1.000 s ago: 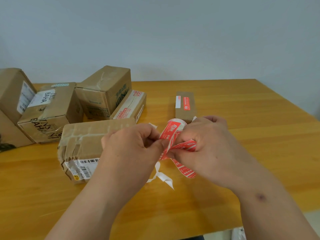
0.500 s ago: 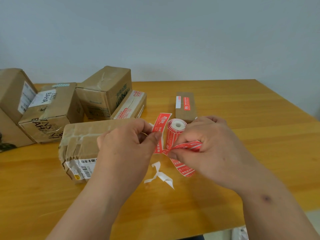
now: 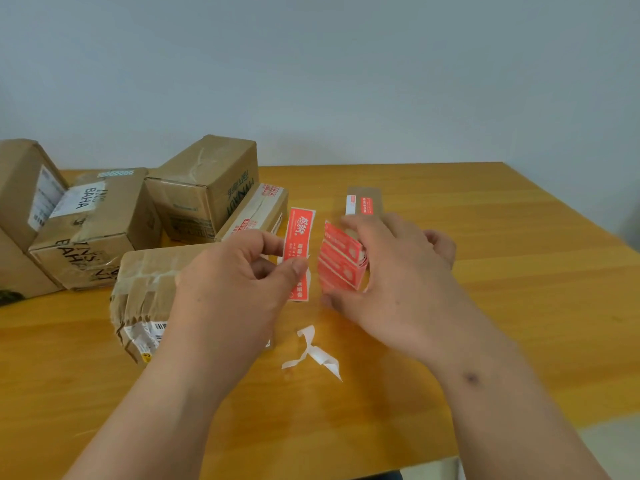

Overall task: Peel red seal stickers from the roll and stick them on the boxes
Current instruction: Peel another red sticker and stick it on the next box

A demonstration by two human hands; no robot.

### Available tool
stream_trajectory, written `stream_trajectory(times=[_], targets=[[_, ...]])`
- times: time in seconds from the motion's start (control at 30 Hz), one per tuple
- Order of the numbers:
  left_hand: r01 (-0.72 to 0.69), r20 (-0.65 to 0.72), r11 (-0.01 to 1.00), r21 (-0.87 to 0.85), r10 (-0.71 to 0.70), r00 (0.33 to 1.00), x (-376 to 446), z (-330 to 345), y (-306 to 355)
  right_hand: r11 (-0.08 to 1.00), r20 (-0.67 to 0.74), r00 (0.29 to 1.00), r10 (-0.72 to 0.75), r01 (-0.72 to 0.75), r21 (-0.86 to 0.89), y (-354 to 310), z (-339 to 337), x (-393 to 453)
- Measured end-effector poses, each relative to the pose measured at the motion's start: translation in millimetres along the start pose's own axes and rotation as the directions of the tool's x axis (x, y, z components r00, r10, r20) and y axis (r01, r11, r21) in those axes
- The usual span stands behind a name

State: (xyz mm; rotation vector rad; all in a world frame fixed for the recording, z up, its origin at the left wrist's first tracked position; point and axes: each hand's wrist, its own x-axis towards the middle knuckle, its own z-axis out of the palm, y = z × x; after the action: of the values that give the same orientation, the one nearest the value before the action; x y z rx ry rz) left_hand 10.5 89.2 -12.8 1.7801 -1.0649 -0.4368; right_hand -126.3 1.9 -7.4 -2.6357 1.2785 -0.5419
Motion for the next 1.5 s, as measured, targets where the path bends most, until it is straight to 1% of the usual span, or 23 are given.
stream_trajectory(times=[0.07,0.13,0.17,0.2,0.23,0.3,0.33,0.4,0.5,0.57,0.67,0.77,0.9,0.97,1.0,1.07,1.17,1.3,1.5], targets=[[-0.004,0.025,1.0,-0.019,0.005,1.0,-1,-1,1,0.999,0.0,1.0,0.01,-0.01,-0.036,-1,1,1],[-0.004,0.045,0.999,-0.035,0.005,0.999,-1,-2,1,1.0,-0.046,0.999,-0.017,0.018,0.006,-2,1,-1],[-0.001,0.053,0.999,-0.051,0.004,0.999,-1,-2,0,0.997,-0.089,0.996,-0.03,0.037,0.074,-2,1,-3],[0.003,0.061,0.997,-0.076,0.002,0.998,-1,-2,0,0.983,-0.12,0.992,-0.03,0.051,0.176,-1,2,-5],[0.004,0.067,0.995,-0.103,0.003,0.998,-2,-2,0,0.954,-0.122,0.992,-0.012,0.048,0.294,-2,2,-8],[-0.004,0.068,0.99,-0.144,0.014,0.998,-4,0,1,0.864,-0.012,0.999,0.033,-0.023,0.503,-5,0,-14],[-0.007,0.064,0.987,-0.16,0.018,0.998,-4,0,1,0.828,0.048,0.998,0.029,-0.051,0.558,-7,-1,-17],[-0.004,0.065,0.983,-0.184,0.016,0.998,-6,0,0,0.777,0.117,0.993,0.031,-0.098,0.621,-9,0,-20],[0.0,0.081,0.976,-0.217,0.018,0.997,-8,-2,0,0.677,0.194,0.976,0.099,-0.209,0.705,-8,2,-20],[-0.003,0.092,0.972,-0.237,0.026,0.995,-10,-4,2,0.637,0.235,0.968,0.092,-0.239,0.733,-8,2,-20],[-0.001,0.093,0.968,-0.252,0.025,0.995,-12,-7,5,0.583,0.248,0.968,0.049,-0.229,0.779,-12,-2,-21],[-0.005,0.074,0.969,-0.246,0.024,0.997,-14,-9,7,0.568,0.24,0.97,0.032,-0.216,0.795,-16,-5,-22],[-0.034,-0.02,0.982,-0.186,0.031,0.999,-16,-8,6,0.554,0.229,0.972,0.059,-0.223,0.802,-18,-5,-24],[-0.093,-0.077,0.991,-0.092,0.086,0.993,-17,-9,2,0.551,0.225,0.972,0.073,-0.227,0.803,-20,-5,-25],[-0.12,-0.09,0.992,-0.045,0.115,0.989,-18,-9,2,0.549,0.219,0.973,0.078,-0.226,0.805,-21,-5,-25],[-0.158,-0.072,0.987,-0.02,0.156,0.985,-21,-11,4,0.538,0.202,0.976,0.086,-0.216,0.815,-22,-4,-26],[-0.155,-0.016,0.986,-0.053,0.155,0.988,-23,-14,4,0.556,0.174,0.982,0.074,-0.185,0.81,-26,-4,-26],[-0.069,0.034,0.99,-0.126,0.074,0.997,-22,-21,3,0.6,0.141,0.989,0.037,-0.135,0.789,-29,-4,-26],[-0.07,0.007,0.992,-0.107,0.071,0.997,-22,-26,0,0.62,0.125,0.992,0.013,-0.106,0.777,-36,-1,-26]])
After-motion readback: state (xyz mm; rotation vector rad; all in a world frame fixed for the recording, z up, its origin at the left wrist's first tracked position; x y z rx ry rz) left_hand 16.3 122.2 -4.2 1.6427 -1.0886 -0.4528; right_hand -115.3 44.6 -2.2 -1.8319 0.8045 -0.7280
